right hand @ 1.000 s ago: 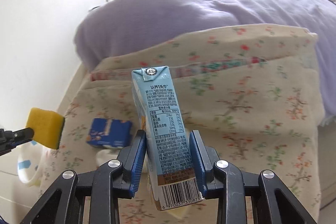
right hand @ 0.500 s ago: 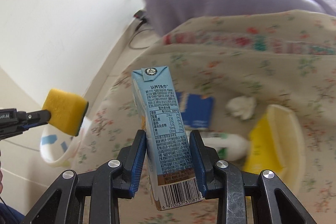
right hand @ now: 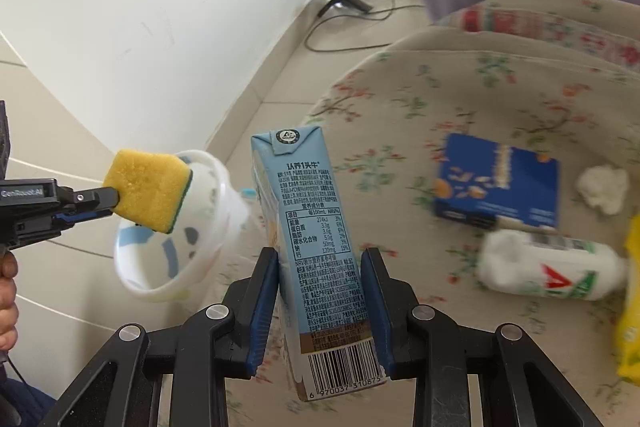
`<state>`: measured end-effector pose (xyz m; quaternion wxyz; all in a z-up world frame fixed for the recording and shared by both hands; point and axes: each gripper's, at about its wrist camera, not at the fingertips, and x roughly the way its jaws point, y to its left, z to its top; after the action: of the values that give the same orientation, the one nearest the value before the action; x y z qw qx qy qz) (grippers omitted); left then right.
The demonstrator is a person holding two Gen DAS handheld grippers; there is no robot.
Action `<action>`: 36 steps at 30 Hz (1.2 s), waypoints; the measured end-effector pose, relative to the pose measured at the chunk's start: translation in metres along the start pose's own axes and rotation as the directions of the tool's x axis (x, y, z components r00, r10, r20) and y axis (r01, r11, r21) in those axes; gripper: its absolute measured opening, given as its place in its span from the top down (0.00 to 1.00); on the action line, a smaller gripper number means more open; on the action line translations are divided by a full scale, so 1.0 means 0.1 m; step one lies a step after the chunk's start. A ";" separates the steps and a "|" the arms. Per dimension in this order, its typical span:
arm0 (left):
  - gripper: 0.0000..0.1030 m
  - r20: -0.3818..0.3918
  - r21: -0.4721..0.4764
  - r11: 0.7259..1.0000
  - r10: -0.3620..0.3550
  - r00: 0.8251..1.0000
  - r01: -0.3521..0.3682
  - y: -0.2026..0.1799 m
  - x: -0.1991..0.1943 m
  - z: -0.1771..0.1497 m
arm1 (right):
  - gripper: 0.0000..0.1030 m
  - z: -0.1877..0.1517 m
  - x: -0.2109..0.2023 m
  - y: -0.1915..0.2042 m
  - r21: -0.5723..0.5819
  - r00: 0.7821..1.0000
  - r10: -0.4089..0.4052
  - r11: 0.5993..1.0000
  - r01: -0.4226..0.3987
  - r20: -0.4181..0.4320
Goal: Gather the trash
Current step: 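Drop the yellow sponge into the white wastebasket with the left tool while the right tool drops the blue carton, then grasp the white AD bottle with the left tool while the right tool grasps the yellow paper cup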
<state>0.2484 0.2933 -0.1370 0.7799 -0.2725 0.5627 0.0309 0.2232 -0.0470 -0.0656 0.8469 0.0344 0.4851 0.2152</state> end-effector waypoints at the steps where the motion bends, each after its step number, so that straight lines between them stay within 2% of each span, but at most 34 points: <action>1: 0.78 -0.013 -0.002 1.000 0.019 1.000 -0.019 0.03 0.03 0.01 | 0.63 0.01 0.04 0.05 -0.003 1.000 0.011 1.000 -0.011 -0.003; 4: 0.77 -0.040 -0.044 0.998 0.041 0.998 -0.043 0.14 0.08 0.04 | 0.63 0.04 0.14 0.19 -0.016 0.999 0.035 0.999 -0.036 -0.012; 9: 0.70 -0.031 -0.070 0.997 0.012 0.999 -0.014 0.19 0.01 0.06 | 0.63 0.12 0.33 0.45 -0.040 0.997 0.079 0.996 -0.080 -0.025; 16: 0.69 -0.016 -0.079 0.997 -0.024 1.000 0.023 0.19 -0.09 0.07 | 0.63 0.21 0.58 0.83 -0.068 0.987 0.150 0.986 -0.153 -0.050; 24: 0.69 -0.010 -0.107 0.994 -0.032 0.999 0.031 0.26 -0.13 0.09 | 0.61 0.29 0.92 1.21 -0.117 0.974 0.213 0.968 -0.221 -0.083; 28: 0.69 -0.011 -0.102 0.994 -0.040 0.999 0.038 0.25 -0.13 0.09 | 0.54 0.27 1.01 1.21 -0.102 0.967 0.234 0.964 -0.244 -0.100; 36: 0.69 -0.028 -0.082 0.995 -0.050 0.998 0.048 0.15 -0.09 0.09 | 0.54 0.17 0.86 0.97 -0.079 0.976 0.195 0.976 -0.203 -0.097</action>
<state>0.2478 0.3124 -0.1331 0.7602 -0.3183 0.5656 0.0308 0.2424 0.0773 -0.1000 0.7994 0.0356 0.5062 0.3217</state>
